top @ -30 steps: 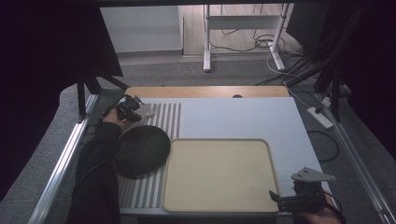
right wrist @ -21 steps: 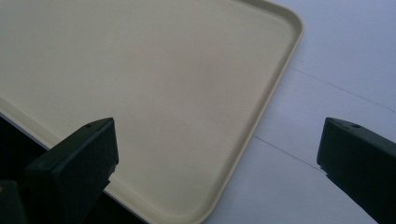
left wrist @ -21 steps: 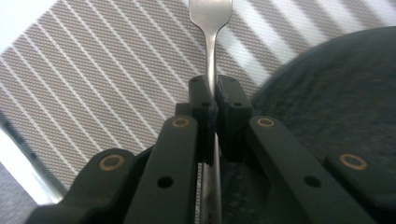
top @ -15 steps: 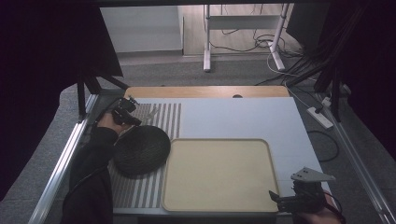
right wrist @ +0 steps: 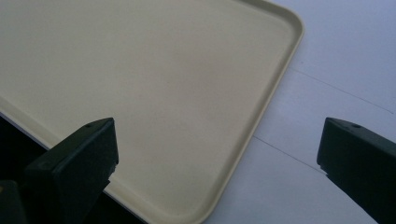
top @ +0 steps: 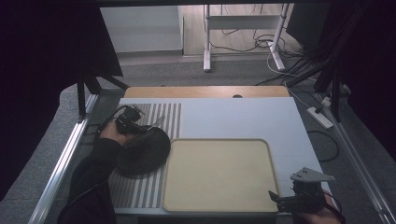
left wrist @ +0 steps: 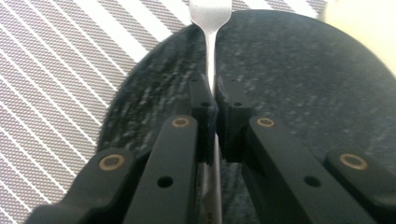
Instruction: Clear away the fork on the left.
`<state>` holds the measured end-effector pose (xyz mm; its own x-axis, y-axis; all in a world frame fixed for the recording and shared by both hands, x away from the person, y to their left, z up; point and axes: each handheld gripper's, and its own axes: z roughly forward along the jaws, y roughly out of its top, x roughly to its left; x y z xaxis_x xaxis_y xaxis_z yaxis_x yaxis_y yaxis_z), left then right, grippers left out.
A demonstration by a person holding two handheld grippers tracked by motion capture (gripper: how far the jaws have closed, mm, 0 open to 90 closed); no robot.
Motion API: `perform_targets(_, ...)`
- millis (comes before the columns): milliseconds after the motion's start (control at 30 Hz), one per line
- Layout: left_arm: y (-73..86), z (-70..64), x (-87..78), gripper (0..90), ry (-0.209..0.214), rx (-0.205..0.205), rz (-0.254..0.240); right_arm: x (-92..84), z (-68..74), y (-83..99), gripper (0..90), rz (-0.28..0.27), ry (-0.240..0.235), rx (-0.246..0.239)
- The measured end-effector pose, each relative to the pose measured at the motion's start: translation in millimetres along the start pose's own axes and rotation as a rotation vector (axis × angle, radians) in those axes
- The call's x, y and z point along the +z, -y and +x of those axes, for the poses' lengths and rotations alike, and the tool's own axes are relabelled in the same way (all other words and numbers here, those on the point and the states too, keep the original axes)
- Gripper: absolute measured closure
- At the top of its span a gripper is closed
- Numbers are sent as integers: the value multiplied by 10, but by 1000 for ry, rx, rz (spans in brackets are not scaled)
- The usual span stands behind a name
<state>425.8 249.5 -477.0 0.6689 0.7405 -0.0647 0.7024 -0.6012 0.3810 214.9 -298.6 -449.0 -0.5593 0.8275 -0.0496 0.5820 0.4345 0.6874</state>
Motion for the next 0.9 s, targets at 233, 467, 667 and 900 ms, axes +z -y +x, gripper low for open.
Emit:
perform_targets(233,62,-154,-21,855,21,-4,-4,-8,3,1,0,-2,0,-7)
perform_targets(467,102,-392,-81,854,15,11,-5,-15,8,2,0,-8,-1,-12)
perform_targets(667,147,-552,-105,854,35,8,-10,-20,16,5,0,-12,-3,-17)
perform_targets(900,221,-713,-98,854,59,-11,-7,-26,17,9,0,-12,-9,-21)
